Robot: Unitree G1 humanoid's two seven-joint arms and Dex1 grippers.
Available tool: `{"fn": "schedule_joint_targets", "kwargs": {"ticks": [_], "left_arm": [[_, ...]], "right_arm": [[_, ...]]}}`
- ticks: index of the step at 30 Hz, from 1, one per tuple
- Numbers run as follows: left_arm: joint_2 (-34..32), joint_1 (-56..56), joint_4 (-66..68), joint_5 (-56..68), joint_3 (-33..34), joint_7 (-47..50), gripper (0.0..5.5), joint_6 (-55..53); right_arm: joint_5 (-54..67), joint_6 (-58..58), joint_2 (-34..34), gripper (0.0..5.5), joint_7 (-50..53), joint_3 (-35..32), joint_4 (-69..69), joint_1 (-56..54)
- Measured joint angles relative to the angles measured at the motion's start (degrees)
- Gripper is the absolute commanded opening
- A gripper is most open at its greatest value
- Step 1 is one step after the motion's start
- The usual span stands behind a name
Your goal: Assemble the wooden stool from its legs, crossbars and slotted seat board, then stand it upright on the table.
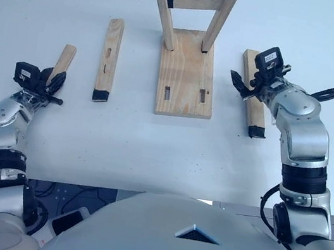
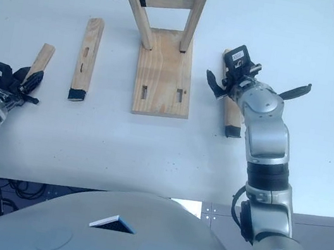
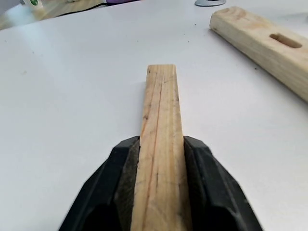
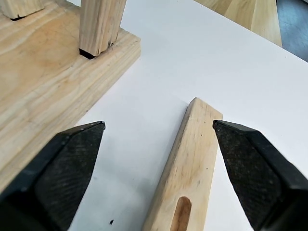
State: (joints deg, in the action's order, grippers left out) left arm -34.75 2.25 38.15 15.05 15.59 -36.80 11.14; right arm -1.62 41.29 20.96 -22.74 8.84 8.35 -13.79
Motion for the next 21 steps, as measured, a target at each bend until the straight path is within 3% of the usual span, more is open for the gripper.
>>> {"fn": "schedule_joint_targets", "kwargs": {"ticks": [4,9,12,15,21], "left_arm": [[1.83,-4.96,-0.77,0.30,0.39,2.07,1.25,-0.11],[-0.09,-26.73,-14.87,4.84,2.77,5.34,1.25,-1.90],[1.27,-41.80,-18.54,3.39,-0.44,6.94,1.25,-0.60],[8.16,-44.59,-22.25,1.86,-6.35,6.88,1.25,1.35],[17.44,-34.01,-34.07,3.08,-14.62,3.99,1.25,0.56]], "right_arm": [[3.95,-0.54,-0.53,4.14,0.49,-5.86,0.12,-0.22],[13.34,-6.40,-3.22,4.14,1.07,-18.00,0.08,-2.82],[26.57,-11.93,-9.56,4.14,0.44,-26.60,2.19,-7.23],[39.54,-12.37,-15.84,4.14,-0.51,-28.35,7.12,-9.28],[48.13,-11.74,-18.45,4.14,-2.27,-21.04,12.46,-9.81]]}}
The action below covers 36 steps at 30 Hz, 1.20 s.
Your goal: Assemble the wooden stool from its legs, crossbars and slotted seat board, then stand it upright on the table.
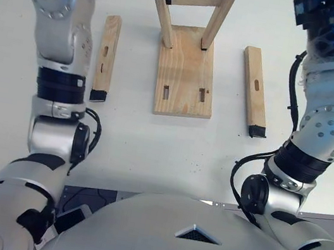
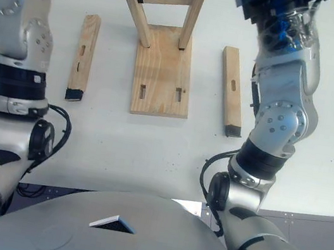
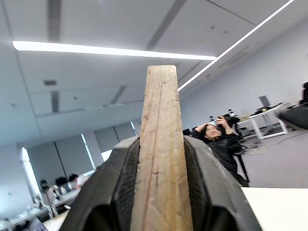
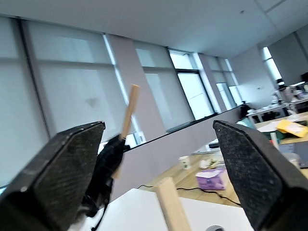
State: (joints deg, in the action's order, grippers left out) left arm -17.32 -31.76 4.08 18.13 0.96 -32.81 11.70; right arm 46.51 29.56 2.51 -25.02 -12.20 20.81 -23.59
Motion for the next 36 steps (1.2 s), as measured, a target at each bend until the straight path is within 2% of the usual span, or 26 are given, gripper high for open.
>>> {"fn": "schedule_joint_targets", "kwargs": {"ticks": [5,10,32,36], "left_arm": [[4.23,5.38,-4.99,0.68,-3.47,-1.00,1.25,-0.05],[5.54,8.51,-6.34,0.94,-5.82,-2.97,1.25,0.77],[6.85,11.01,-6.83,-0.43,-6.31,-3.22,1.25,3.45],[6.11,10.97,-6.46,-0.74,-6.07,-3.84,1.25,3.76]], "right_arm": [[4.94,2.72,-2.27,4.14,2.74,4.09,-1.43,-2.51],[7.01,3.78,-4.21,4.14,4.73,5.53,-4.02,-3.76],[10.37,6.26,-3.73,0.63,6.72,5.49,-7.08,-6.01],[9.90,6.29,-3.64,0.54,6.71,5.51,-7.34,-6.00]]}}
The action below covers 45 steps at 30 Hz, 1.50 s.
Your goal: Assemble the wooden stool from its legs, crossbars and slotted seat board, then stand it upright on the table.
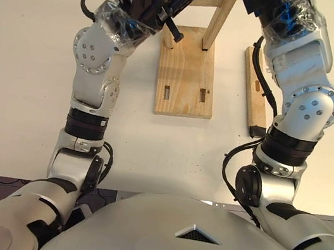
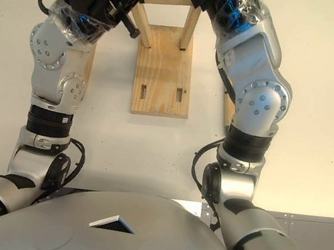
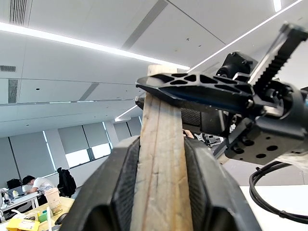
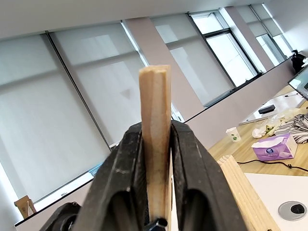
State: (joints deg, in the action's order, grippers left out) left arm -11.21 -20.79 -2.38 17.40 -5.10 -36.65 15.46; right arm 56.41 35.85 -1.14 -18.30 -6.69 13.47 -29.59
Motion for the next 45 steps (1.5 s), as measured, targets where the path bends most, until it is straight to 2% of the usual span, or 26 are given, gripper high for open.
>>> {"fn": "schedule_joint_targets", "kwargs": {"ticks": [6,7,10,16,19,21,24,29,45], "left_arm": [[0.26,-0.06,0.04,0.55,-0.28,0.43,1.25,-3.21],[0.20,-0.10,-0.12,0.73,-0.54,0.46,1.61,-5.59],[-1.96,0.70,1.19,-0.93,-1.88,-0.28,2.05,-9.68],[-4.98,6.61,1.69,-2.76,-2.03,-0.82,2.97,-12.64],[-3.15,9.55,0.54,-1.72,1.89,5.29,3.01,-14.43],[0.73,12.92,-0.48,1.00,7.04,11.77,3.01,-14.89],[6.07,17.00,0.64,5.93,13.98,18.91,3.01,-14.42],[7.94,17.58,2.52,6.50,13.97,19.23,3.01,-14.33],[7.62,17.29,3.78,6.23,16.09,20.32,3.01,-13.99]], "right_arm": [[-1.05,-0.09,0.02,0.52,-0.05,-0.04,-0.73,0.04],[-2.10,-0.09,0.03,0.49,0.03,-0.05,-0.96,0.21],[-4.29,-1.82,0.13,0.39,-0.59,0.11,-1.11,0.69],[-14.09,-8.41,5.80,0.39,-5.12,1.60,-0.79,4.52],[-17.92,-12.14,10.80,0.39,-7.99,-0.39,0.11,10.44],[-20.85,-15.21,13.26,0.39,-7.20,-4.01,-0.85,14.63],[-27.05,-20.71,13.38,0.39,-3.75,-7.21,-6.17,19.02],[-33.38,-26.88,12.73,0.39,-1.73,-5.39,-11.74,21.65],[-36.22,-28.50,10.89,0.39,-0.02,-1.70,-9.10,28.83]]}}
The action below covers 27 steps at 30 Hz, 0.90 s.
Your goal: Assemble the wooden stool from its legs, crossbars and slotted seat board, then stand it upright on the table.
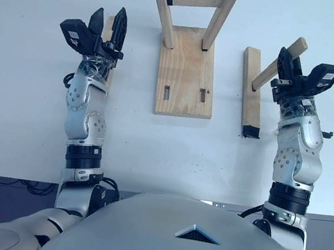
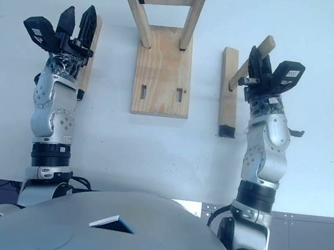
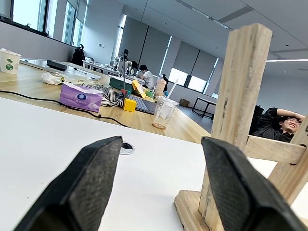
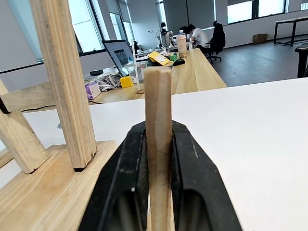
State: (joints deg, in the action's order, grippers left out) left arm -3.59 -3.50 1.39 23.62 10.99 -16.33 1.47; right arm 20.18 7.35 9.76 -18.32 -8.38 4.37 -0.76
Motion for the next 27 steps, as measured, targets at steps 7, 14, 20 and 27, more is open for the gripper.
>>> {"fn": "schedule_joint_targets", "kwargs": {"ticks": [7,14,20,27], "left_arm": [[-0.15,0.00,0.47,-0.08,0.16,0.05,3.01,0.00],[-0.64,-0.01,0.67,-0.12,0.14,0.05,3.01,-0.54],[-2.73,-1.89,3.05,-0.19,0.84,0.03,3.01,-1.51],[-2.62,-5.29,5.38,-0.95,1.64,1.02,3.01,-0.97]], "right_arm": [[-1.79,-0.37,0.12,0.39,-0.02,0.47,0.48,0.29],[-2.75,-0.02,-0.27,0.39,2.58,1.69,2.11,1.94],[-6.91,-3.73,-2.95,0.39,8.67,2.94,-1.03,2.78],[-7.43,-15.37,-4.65,0.39,5.81,2.60,-13.35,-2.05]]}}
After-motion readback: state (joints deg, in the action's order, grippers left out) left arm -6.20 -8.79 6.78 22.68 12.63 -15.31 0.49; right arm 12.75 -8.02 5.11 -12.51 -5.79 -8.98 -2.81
